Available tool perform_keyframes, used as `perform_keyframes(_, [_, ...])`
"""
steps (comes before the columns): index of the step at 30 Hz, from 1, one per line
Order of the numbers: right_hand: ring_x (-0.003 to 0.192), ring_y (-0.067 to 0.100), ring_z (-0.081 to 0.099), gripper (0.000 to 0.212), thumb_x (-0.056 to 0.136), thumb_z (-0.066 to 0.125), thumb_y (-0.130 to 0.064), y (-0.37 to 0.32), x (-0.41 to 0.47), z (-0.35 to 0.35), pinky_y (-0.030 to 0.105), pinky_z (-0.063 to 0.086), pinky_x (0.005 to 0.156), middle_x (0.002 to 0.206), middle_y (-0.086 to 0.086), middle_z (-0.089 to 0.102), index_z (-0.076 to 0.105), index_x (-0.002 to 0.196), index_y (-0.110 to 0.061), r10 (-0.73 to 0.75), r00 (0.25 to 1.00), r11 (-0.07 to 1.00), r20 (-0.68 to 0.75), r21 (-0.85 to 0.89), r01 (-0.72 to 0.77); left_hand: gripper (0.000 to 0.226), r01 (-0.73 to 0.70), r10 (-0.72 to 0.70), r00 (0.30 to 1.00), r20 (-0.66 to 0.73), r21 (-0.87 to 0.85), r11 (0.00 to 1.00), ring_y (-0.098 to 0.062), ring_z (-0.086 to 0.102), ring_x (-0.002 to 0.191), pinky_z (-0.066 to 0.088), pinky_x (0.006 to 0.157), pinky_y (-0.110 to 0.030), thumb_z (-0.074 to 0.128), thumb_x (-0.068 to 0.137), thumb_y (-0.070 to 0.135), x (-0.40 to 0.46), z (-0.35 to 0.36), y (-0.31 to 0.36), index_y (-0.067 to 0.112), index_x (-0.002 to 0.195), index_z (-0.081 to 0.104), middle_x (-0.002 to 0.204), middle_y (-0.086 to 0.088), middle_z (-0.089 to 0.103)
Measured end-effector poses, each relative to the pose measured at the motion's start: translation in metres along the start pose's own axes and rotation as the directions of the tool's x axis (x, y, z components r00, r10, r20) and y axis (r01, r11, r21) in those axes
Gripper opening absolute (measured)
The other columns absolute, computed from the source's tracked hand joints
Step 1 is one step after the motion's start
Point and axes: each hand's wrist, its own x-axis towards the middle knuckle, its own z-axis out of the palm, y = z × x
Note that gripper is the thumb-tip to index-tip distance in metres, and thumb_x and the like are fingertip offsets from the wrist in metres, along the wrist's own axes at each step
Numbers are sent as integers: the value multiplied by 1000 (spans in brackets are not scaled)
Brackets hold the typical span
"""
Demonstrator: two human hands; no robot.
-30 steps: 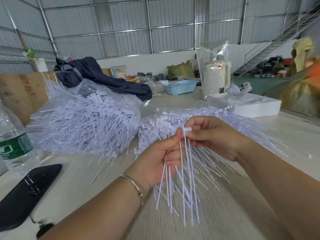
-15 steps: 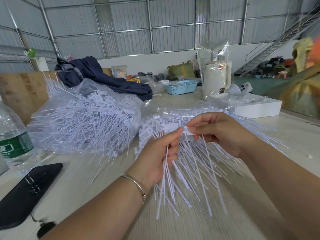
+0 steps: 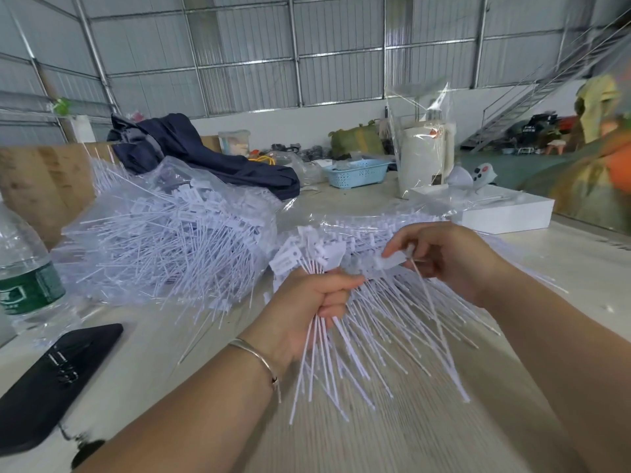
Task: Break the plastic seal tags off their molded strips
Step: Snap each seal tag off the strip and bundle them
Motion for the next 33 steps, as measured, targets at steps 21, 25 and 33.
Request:
perform_keyframes(21, [66,24,54,21,63,73,-13,0,-3,10,19,48,54,69,11,67,67,82,-7,-59,976,989,208,145,29,19,55,-32,983,183,-123,991,-4,22,34,17,35,-13,69,80,28,-7,4,2,9,79,71,47,12,34])
perform_keyframes(25, [62,12,62,15,69,67,-6,1,-7,20,18,52,58,70,6,67,64,84,-5,-58,932,976,357,216,-22,46,130,-76,953,293,-172,976,-1,25,33,22,32,-12,87,62,29,-7,3,-2,5,97,68,56,7,22])
perform_keyframes(33, [77,21,54,24,78,63,-12,2,-7,19,26,46,71,87,12,60,61,100,-4,-11,937,970,350,232,-75,19,75,-27,970,242,-193,978,-2,24,33,16,34,-14,74,76,32,-6,9,0,17,67,69,45,11,33])
